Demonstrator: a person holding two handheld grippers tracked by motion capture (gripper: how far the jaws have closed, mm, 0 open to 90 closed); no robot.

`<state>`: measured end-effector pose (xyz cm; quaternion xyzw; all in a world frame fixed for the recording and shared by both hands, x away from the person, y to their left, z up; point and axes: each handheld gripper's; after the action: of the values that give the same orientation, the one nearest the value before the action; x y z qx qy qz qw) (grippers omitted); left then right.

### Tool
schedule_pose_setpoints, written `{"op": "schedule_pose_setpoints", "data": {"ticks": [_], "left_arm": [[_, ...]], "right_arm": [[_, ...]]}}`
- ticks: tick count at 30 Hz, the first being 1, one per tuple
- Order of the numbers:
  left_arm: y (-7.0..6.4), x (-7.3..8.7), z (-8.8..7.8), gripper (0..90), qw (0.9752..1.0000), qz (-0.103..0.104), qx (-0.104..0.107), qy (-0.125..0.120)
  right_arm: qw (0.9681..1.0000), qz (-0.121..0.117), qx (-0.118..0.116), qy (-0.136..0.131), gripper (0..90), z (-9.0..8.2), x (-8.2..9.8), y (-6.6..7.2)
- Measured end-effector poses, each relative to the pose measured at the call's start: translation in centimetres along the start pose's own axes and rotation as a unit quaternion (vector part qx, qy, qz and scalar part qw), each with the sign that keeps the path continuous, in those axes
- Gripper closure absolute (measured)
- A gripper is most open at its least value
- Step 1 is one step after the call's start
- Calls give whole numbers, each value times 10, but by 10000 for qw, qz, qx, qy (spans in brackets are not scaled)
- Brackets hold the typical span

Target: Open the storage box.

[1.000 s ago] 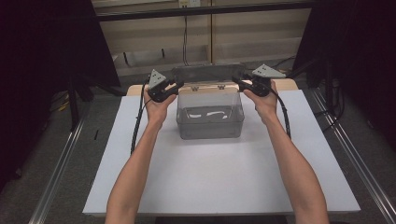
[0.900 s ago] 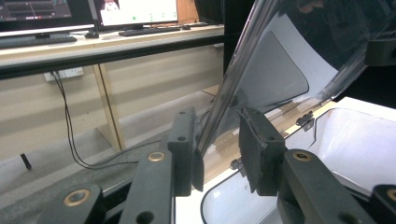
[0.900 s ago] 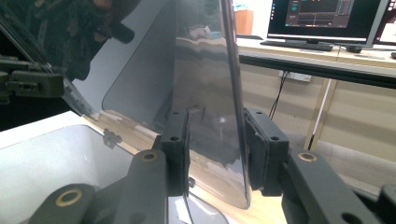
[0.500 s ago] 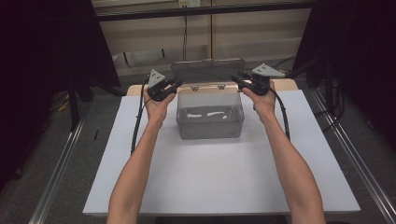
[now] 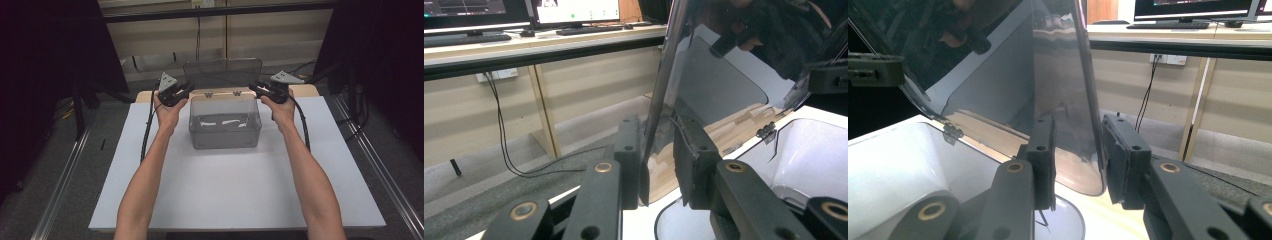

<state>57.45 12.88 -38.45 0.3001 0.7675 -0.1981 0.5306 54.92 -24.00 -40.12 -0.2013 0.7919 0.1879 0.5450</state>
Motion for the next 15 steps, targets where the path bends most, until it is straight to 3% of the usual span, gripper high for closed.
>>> {"op": "schedule_pose_setpoints", "data": {"ticks": [15], "left_arm": [[2, 1, 3, 748, 9999, 101, -48, 73]], "right_arm": [[10000, 24, 26, 3, 698, 5, 0, -3]]}}
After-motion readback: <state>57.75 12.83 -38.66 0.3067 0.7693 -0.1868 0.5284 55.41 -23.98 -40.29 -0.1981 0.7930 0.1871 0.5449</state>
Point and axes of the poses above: each handheld gripper's, and its own axes: z roughly forward along the jaws, x roughly out of its underside, y roughly to its left, and after that the axes turned 10 degrees about y, right-handed
